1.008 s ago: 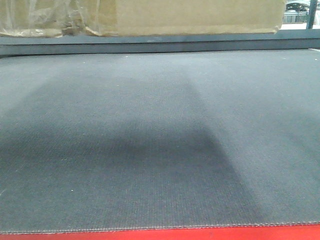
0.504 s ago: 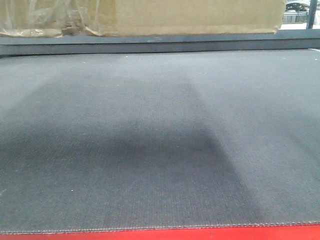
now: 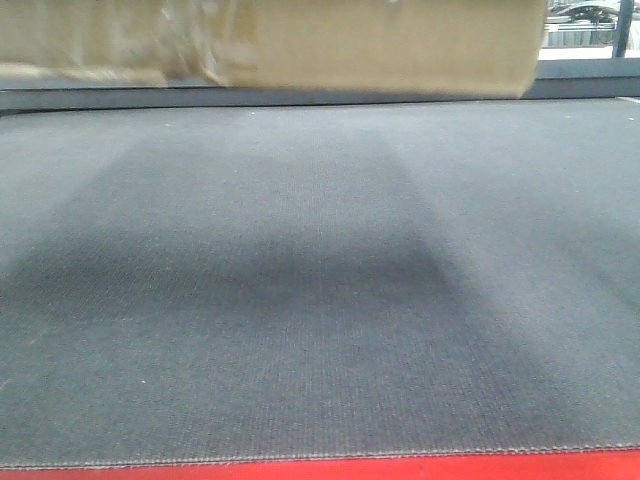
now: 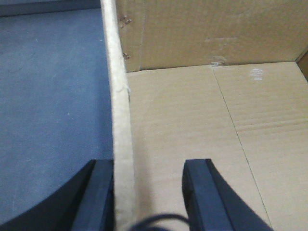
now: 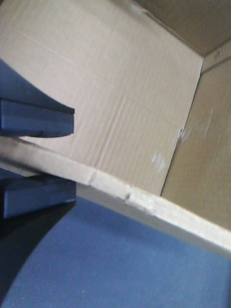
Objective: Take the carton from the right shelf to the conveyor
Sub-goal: 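Lower the carton onto the belt and open both grippers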
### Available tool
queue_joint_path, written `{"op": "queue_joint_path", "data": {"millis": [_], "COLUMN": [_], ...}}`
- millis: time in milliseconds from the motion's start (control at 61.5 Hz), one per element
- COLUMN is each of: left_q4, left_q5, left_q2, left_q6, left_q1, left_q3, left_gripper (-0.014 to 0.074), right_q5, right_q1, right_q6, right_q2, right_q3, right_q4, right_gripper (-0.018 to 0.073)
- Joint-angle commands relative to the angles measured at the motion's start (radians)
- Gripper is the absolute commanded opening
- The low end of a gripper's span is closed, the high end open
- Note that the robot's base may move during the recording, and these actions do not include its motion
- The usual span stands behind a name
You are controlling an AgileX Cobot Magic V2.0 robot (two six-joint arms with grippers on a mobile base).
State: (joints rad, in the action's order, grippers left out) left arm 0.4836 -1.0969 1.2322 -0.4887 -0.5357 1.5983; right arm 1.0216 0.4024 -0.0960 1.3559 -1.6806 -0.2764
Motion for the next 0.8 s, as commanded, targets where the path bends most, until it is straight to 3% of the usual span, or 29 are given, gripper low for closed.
{"op": "queue_joint_path", "data": {"millis": [0, 276, 488, 667, 780], "left_q4": [-0.057, -0.289, -0.288, -0.288, -0.288], "left_q5": [0.073, 0.181, 0.258, 0.275, 0.267], "left_q2": [0.037, 0.192, 0.288, 0.347, 0.379], "left_q6": [0.031, 0.145, 0.156, 0.156, 0.156], "left_q1": [0.044, 0.206, 0.222, 0.222, 0.222], "left_q3": [0.010, 0.010, 0.010, 0.010, 0.010], "left_gripper": [-0.0016, -0.0016, -0.0016, -0.0012, 0.0116], "right_q5": [-0.071, -0.142, -0.192, -0.249, -0.268], "right_q1": [-0.021, -0.034, -0.034, -0.034, -0.034], "right_q6": [-0.027, -0.027, -0.027, -0.027, -0.027], "right_q2": [0.038, 0.182, 0.267, 0.308, 0.319], "right_q3": [-0.007, -0.007, -0.007, -0.007, -0.007], "right_q4": [-0.008, 0.045, 0.129, 0.135, 0.135], "right_gripper": [-0.0069, -0.0069, -0.0069, -0.0064, 0.0064]}}
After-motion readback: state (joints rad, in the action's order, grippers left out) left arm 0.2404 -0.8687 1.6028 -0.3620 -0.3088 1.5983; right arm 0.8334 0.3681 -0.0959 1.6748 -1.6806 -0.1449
